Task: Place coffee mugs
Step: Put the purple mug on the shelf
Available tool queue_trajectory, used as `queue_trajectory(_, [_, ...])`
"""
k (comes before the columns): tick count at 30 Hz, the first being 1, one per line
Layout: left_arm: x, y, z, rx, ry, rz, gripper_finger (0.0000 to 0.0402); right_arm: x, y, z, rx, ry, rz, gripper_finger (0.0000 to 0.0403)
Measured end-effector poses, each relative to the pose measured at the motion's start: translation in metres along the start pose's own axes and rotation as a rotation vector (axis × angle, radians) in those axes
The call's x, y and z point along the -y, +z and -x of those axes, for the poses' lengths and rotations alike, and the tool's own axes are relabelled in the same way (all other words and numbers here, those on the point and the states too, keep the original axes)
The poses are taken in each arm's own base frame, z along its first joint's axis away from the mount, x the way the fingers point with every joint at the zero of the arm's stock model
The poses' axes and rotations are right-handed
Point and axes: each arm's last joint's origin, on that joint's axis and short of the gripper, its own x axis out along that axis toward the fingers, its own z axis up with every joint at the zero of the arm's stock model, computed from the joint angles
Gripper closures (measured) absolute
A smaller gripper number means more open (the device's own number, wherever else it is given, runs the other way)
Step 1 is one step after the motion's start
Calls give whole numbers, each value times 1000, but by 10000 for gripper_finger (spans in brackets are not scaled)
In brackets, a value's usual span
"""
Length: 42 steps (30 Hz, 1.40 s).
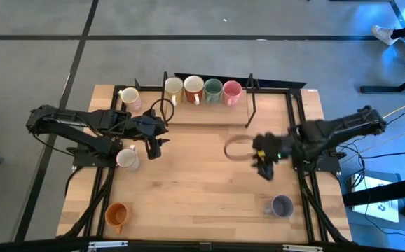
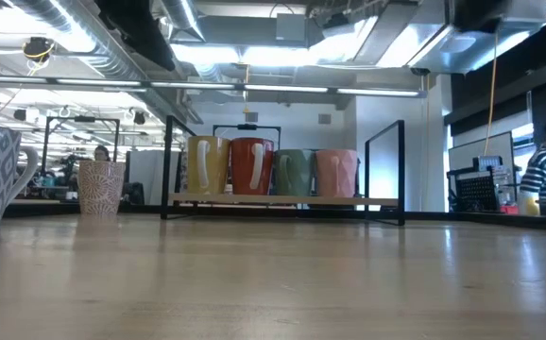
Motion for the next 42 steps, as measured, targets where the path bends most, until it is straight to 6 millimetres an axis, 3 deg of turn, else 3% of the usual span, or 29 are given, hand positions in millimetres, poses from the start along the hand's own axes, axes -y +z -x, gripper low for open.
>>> queue_trajectory(9, [0,0,0,1,4,-3,236,-33,-76,-21,-256,-2,-62,253])
queue_trajectory(13, [0,0,0,1,5,-18,236,-35,-109,-29,-339,-49,-109,253])
queue_trajectory(19, [0,0,0,0,5,-25,236,-33,-142,-38,-389,-93,-125,253])
queue_trajectory(31, [0,0,0,-2,5,-44,236,-12,-161,-66,-400,-157,-140,263])
queue_trajectory(39, [0,-1,0,-15,7,-50,236,-9,-165,-73,-386,-133,-142,377])
queue_trajectory(42, [0,-1,0,-15,7,-51,236,-10,-163,-74,-376,-124,-124,393])
